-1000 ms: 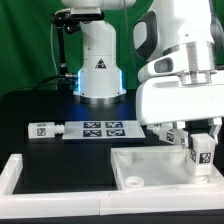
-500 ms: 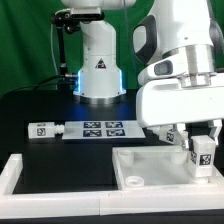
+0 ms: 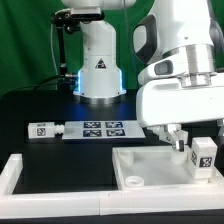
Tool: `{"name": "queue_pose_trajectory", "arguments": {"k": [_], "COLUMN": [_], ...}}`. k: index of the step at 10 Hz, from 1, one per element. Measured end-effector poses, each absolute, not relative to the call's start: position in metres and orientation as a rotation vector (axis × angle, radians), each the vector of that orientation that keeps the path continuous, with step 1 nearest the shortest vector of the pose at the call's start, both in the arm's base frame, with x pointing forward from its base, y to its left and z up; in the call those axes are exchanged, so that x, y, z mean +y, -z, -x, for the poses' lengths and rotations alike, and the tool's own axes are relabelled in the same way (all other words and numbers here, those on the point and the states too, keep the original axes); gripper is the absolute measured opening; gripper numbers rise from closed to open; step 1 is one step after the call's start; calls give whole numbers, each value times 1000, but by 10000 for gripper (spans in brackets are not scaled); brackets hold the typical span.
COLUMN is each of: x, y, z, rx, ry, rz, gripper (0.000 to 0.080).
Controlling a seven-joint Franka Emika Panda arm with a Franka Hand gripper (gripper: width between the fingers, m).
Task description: Assemble one leg
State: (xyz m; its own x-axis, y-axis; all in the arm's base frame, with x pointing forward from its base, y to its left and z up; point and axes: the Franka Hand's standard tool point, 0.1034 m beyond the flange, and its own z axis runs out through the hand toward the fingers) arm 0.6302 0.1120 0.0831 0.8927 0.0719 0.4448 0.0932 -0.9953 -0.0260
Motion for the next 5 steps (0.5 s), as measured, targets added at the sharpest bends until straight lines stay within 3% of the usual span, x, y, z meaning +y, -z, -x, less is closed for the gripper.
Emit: {"name": "queue_pose_trajectory", "arguments": {"k": [3,5], "x": [111,104], "y": [-83,-85], "z": [-630,-635], "rx": [-131,-103], "ry": [705,559], "rz": [3011,3059], "gripper": [649,649]}}
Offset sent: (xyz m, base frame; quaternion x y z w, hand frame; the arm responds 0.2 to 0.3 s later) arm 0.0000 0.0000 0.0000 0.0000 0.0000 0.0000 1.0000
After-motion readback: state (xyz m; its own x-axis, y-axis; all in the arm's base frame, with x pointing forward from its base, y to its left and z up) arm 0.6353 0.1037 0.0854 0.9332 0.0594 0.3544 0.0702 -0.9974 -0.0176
